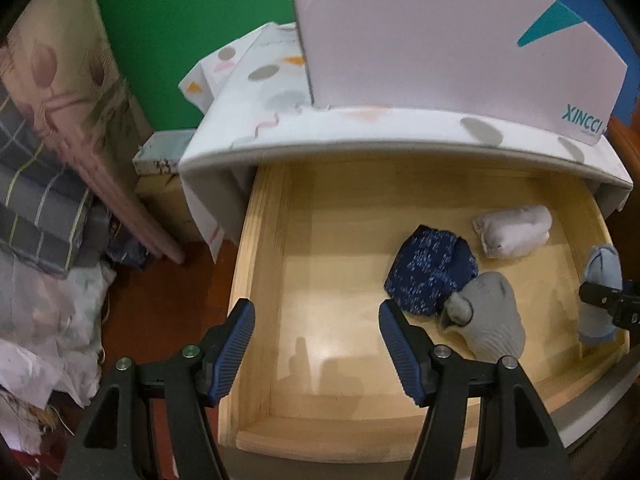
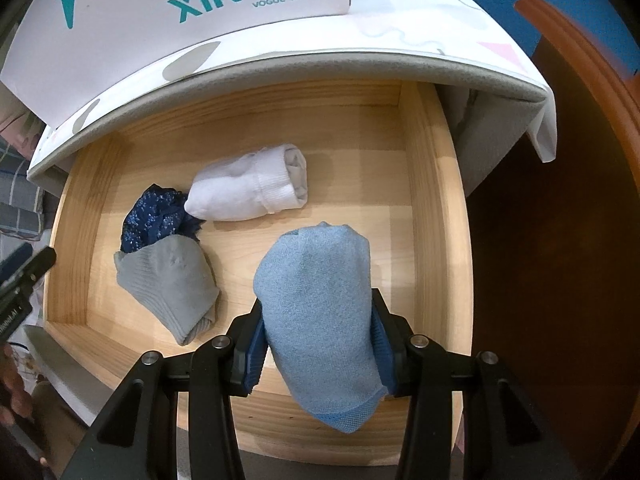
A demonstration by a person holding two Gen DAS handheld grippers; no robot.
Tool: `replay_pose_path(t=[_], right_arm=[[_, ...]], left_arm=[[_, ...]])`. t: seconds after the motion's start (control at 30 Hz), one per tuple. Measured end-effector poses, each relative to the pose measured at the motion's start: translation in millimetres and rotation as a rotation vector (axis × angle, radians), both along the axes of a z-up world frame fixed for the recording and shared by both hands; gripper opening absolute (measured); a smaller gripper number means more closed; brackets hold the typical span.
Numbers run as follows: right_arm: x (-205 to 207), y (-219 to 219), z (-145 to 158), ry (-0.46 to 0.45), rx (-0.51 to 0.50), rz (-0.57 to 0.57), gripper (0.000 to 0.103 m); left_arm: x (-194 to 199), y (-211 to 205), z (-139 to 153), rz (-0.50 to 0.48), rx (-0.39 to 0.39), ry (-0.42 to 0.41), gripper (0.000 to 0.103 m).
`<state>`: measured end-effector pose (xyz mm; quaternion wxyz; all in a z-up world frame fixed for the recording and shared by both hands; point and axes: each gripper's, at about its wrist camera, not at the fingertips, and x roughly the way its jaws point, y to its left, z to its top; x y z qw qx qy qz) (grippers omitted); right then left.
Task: Take underwear out of drawer
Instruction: 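Move the empty left gripper back over the open drawer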
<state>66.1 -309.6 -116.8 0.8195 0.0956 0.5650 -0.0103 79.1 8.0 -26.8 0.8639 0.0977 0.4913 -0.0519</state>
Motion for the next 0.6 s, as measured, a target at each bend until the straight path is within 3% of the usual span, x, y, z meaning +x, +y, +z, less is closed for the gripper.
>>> replay_pose_path(t=[0.1, 0.2, 0.43, 0.6], right_arm=[[0, 1, 0, -0.005, 0.000, 0.005, 0.043], [-2, 1, 2, -0.018, 0.012, 0.016, 0.043], [-5, 1, 7, -0.048, 0.023, 0.020, 0.043], [-6, 2, 14, -0.067, 0.027, 0.024, 0.043]], left_arm=[[1, 5, -5, 0.034, -0.039, 0.033, 0.066], [2, 5, -11, 0.050, -0.021, 0.045, 0.066], [0, 14, -5, 0.113, -0.039, -0.017, 0.066], [1, 19, -4, 0.125, -0.049, -0.019, 0.066]])
